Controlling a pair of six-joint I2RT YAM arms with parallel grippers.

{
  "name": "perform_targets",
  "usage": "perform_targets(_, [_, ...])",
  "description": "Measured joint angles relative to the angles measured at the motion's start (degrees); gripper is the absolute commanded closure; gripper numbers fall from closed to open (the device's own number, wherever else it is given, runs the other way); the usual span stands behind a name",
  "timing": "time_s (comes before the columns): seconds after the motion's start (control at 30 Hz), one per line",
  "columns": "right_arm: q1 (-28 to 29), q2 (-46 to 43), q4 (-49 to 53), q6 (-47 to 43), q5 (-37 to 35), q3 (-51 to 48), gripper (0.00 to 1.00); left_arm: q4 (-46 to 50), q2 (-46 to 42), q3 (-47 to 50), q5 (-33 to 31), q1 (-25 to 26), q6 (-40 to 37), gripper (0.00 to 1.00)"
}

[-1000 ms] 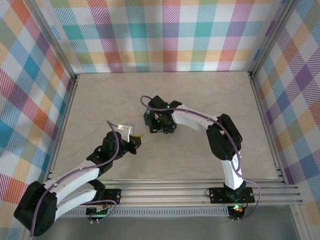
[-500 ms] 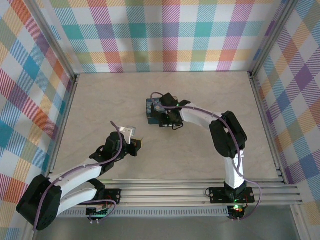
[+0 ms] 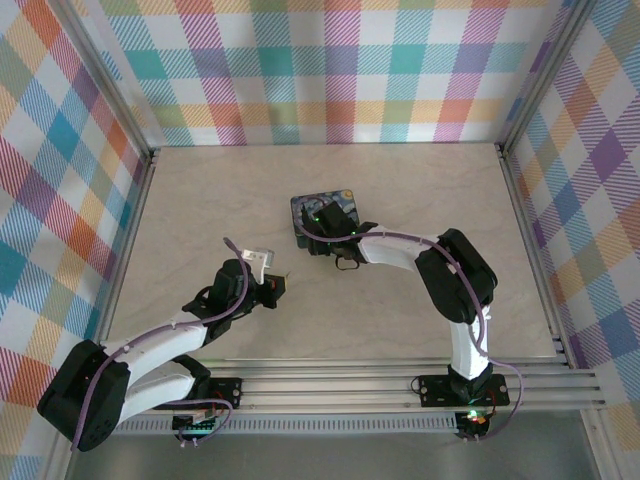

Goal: Unlock a padlock with a key

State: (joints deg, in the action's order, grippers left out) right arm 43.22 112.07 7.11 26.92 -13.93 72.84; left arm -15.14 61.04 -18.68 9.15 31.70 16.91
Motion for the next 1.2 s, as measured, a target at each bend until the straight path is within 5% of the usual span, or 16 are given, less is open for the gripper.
perform_targets(1.07, [-0.9,4.9,-5.0,0.2,-3.6,-0.7,0.56,1.7,-11.6,4.7,-2.0,0.0,3.2,1.00])
perform_targets(1.2, [-1.2,4.9,-5.0,-0.9,-3.7,-0.7,0.66,1.8,-12.1,5.0,-2.3,0.0,3.2,1.00])
